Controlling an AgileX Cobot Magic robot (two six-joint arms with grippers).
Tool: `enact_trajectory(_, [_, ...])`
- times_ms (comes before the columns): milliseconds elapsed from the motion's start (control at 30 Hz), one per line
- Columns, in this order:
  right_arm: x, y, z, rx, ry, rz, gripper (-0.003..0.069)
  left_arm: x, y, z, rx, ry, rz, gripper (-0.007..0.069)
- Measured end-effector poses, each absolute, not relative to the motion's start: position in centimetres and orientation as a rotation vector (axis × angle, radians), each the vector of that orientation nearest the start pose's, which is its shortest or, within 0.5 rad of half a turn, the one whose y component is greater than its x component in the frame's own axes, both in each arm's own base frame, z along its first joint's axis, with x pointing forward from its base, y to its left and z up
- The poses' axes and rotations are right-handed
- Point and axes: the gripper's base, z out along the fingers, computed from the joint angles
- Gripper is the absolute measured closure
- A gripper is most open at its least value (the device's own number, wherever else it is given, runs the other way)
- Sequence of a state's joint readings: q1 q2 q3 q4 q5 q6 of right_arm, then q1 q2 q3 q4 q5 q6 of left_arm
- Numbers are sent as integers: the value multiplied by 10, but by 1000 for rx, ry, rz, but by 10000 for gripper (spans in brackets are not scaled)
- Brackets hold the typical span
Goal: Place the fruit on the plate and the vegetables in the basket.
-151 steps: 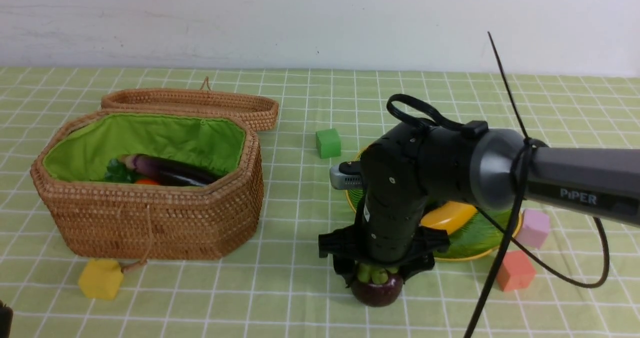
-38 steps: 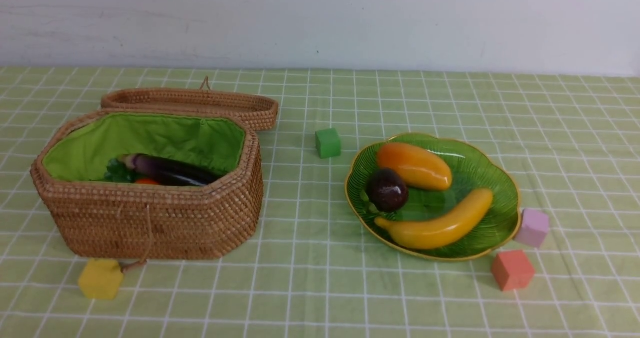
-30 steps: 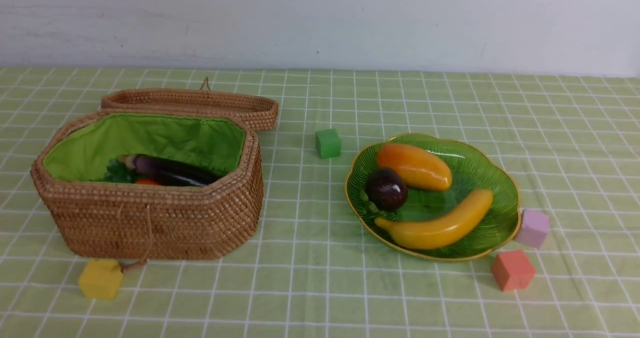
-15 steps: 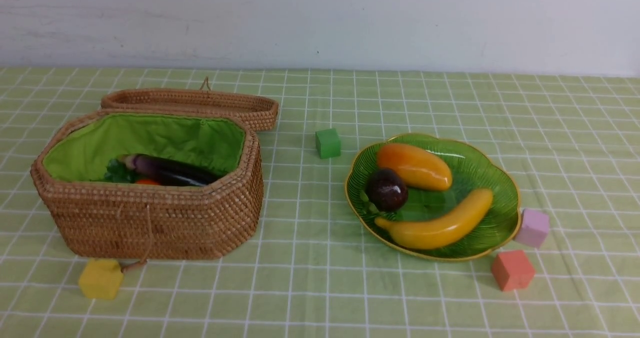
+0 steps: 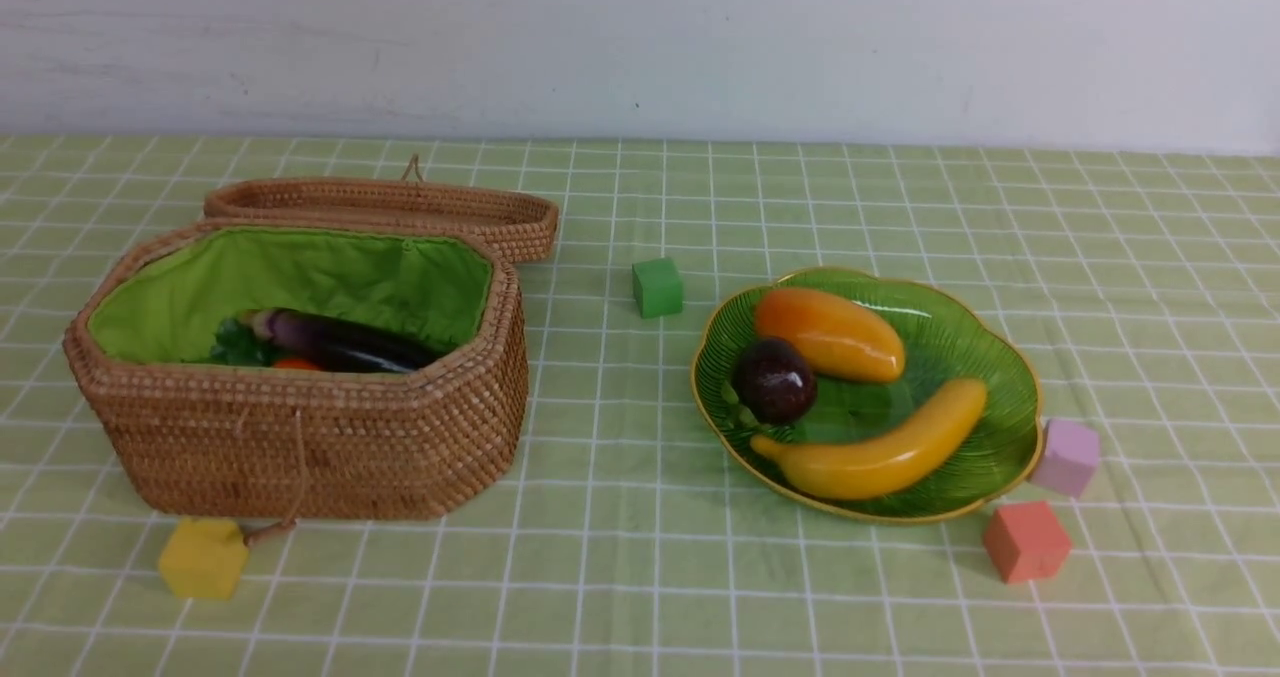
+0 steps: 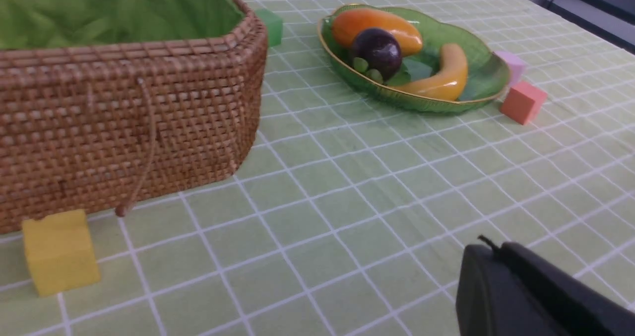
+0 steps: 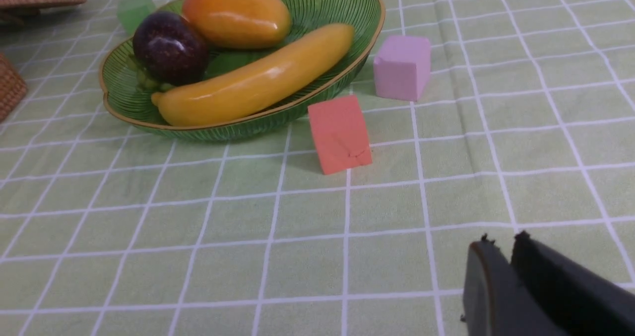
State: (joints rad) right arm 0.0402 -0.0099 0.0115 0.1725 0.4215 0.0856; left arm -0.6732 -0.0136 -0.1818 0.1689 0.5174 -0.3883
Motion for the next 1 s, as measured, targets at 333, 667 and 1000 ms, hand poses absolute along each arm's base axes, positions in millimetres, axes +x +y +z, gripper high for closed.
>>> enact_trajectory(333, [51, 8, 173, 146, 1903, 259, 574, 55, -8, 192, -110, 1679, -314, 637])
enact_trajectory(667, [51, 8, 173, 147, 1904, 260, 571, 52, -6, 169, -194, 1885, -266, 637])
enact_trajectory(1000, [51, 8, 173, 147, 1904, 260, 570, 52, -6, 169, -195, 1885, -269, 637])
